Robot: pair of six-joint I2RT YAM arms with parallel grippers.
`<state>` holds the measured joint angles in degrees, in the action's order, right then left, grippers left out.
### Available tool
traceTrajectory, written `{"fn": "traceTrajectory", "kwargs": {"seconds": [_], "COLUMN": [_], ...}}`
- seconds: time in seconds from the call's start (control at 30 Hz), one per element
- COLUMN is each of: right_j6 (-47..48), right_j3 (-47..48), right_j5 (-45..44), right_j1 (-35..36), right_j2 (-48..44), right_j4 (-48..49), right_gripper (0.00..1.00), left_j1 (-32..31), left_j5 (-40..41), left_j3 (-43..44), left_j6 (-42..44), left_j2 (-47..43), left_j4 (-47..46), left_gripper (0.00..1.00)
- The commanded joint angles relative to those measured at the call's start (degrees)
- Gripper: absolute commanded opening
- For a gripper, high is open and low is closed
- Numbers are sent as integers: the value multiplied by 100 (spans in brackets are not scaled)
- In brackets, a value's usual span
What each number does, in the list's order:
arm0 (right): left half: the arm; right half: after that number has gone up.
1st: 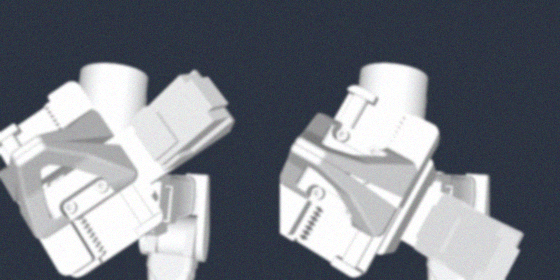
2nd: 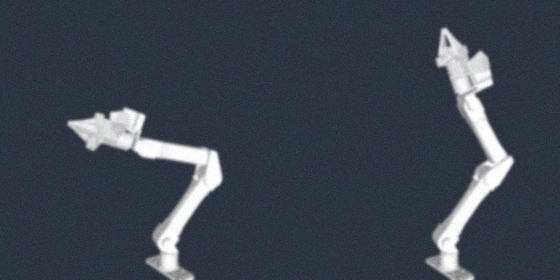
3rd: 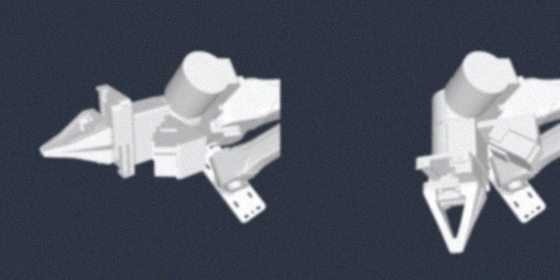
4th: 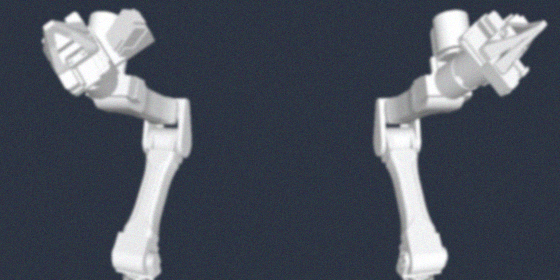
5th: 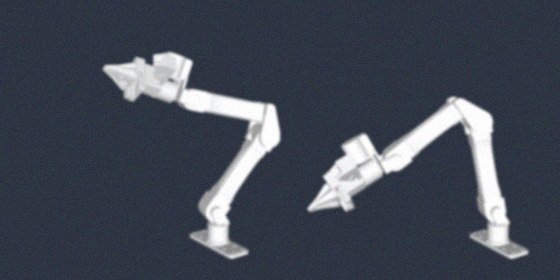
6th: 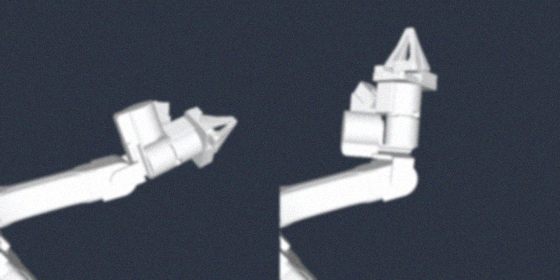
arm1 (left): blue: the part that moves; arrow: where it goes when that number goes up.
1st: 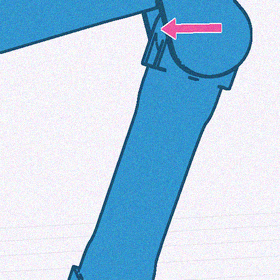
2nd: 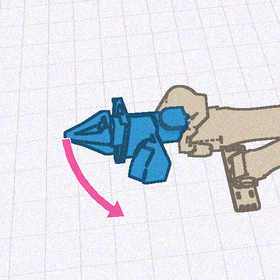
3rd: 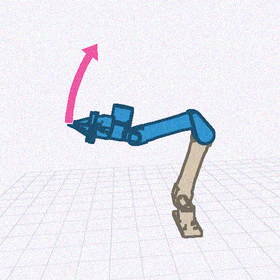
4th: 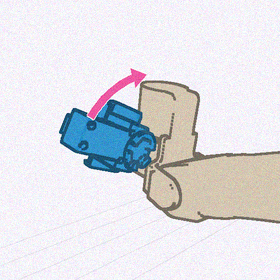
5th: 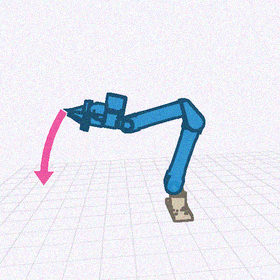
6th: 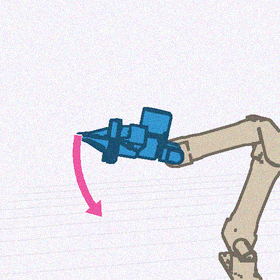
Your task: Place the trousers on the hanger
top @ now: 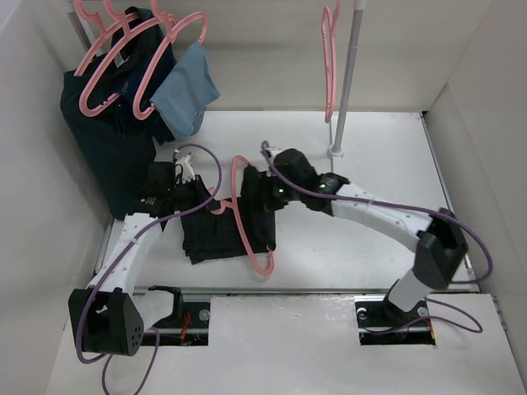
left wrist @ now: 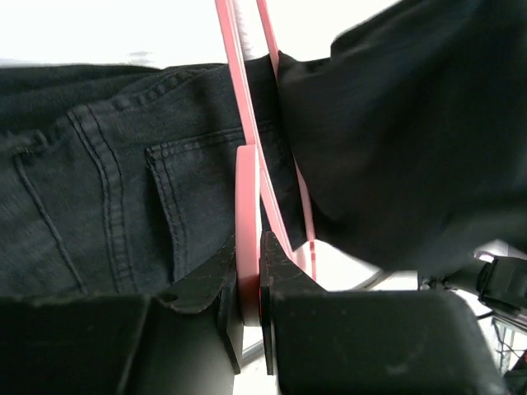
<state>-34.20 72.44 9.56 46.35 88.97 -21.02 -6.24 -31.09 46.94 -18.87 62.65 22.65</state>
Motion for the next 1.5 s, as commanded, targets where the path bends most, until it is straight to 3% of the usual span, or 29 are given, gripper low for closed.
{"fn": "traceTrajectory", "kwargs": {"seconds": [0.0,0.33,0.6,0.73,0.77,0.9,1.13,1.33,1.4,1.47], "right_j6": [132,343,466,519,589,782,1090,1450,1451,1206], "right_j3": [507,877,1035,1044,974,728,446,947,825,430], "right_j5": [652,1004,1162,1215,1215,952,20,-235,-236,-201], "right_j1": [270,270,270,270,270,209,138,138,85,-90], "right_j2": [1033,2685,3425,3557,3505,2945,1608,1326,1001,729], "right_j4": [686,1011,1170,1170,1170,907,90,-833,-834,-363], "right_gripper": [0,0,0,2,6,48,69,69,59,37], "left_j1": [18,18,-193,-447,-448,-519,-519,-519,-519,-519], "left_j5": [-125,51,-1888,-2182,-2182,-1814,-1084,-960,-899,-846], "left_j3": [105,1088,2231,2048,1952,1494,1432,1485,1538,1538], "left_j6": [191,841,1334,1176,1175,1026,1079,1079,1131,1131], "left_j2": [89,256,555,494,441,380,177,177,177,177], "left_j4": [-77,344,635,259,187,72,72,125,178,178], "left_gripper": [0,0,0,0,0,0,0,0,0,0]}}
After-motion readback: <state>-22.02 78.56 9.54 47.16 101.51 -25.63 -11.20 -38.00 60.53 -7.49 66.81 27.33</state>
